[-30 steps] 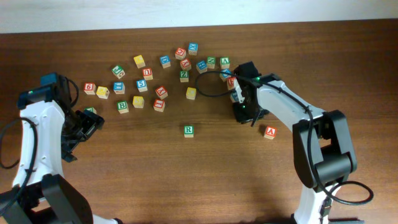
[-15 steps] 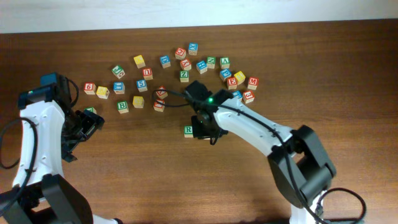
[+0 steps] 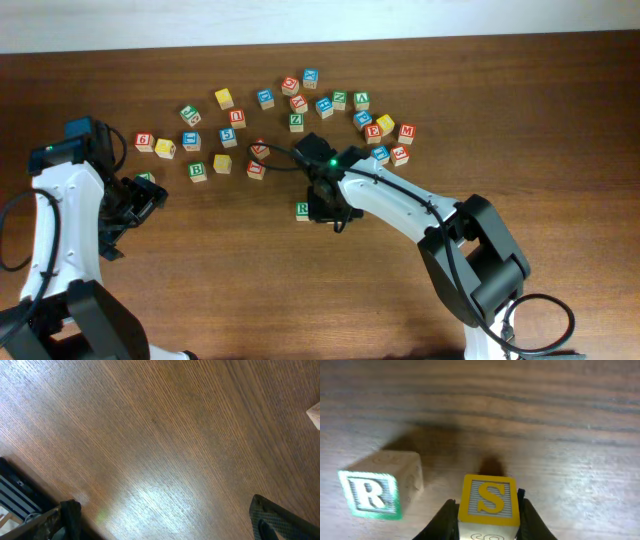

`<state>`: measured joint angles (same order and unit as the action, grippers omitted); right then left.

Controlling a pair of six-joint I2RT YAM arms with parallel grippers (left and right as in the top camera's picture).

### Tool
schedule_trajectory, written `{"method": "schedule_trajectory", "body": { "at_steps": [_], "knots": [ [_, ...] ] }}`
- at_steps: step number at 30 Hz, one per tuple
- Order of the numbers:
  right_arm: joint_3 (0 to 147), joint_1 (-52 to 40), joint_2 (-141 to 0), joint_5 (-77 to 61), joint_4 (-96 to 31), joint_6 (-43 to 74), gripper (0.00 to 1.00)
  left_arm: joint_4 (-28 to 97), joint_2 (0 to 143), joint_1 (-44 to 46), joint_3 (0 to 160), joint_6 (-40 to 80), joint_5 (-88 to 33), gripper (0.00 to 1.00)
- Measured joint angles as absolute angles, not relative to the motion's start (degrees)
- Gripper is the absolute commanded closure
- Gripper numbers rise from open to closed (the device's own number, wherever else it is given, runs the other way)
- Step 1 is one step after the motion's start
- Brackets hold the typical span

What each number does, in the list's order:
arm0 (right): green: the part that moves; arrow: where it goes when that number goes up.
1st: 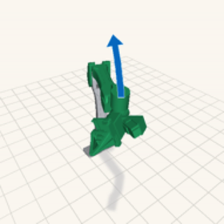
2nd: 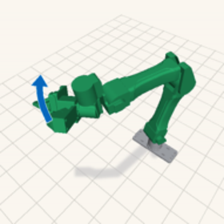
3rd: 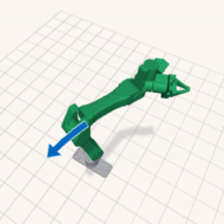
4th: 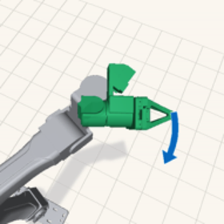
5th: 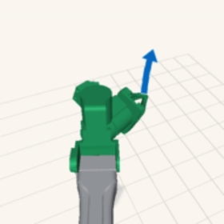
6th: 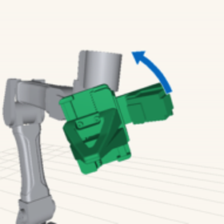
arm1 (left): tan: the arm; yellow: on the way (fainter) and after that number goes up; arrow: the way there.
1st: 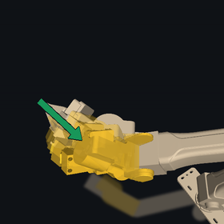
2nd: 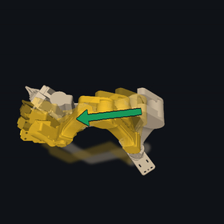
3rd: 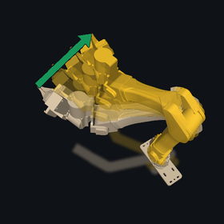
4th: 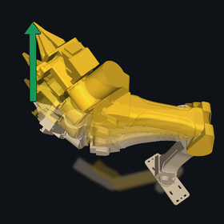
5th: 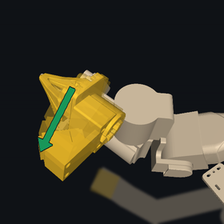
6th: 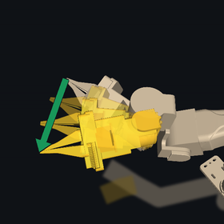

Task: Spell out RSS
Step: 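Grasp a yellow S block from the cluster with the right gripper, then set the yellow S right of the R block, release, lift away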

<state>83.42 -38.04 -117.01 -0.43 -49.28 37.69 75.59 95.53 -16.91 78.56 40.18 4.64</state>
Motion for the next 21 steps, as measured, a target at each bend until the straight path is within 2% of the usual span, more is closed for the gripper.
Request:
{"method": "schedule_trajectory", "body": {
  "at_steps": [7, 15, 16, 21],
  "knots": [
    [83.4, -38.0, -117.4, 6.3, -38.4, 37.0, 0.79, 75.6, 95.5, -16.9, 78.6, 40.2, 4.6, 0.01],
    [81.4, -39.3, -117.3, 10.0, -37.8, 36.8, 0.78, 75.6, 95.5, -16.9, 78.6, 40.2, 4.6, 0.01],
    [81.4, -39.6, -117.3, 10.3, -37.8, 36.8, 0.75, 75.6, 95.5, -16.9, 78.6, 40.2, 4.6, 0.01],
    [79.8, -40.8, -117.4, 5.9, -39.6, 36.6, 0.71, 75.6, 95.5, -16.9, 78.6, 40.2, 4.6, 0.01]
  ]
}}
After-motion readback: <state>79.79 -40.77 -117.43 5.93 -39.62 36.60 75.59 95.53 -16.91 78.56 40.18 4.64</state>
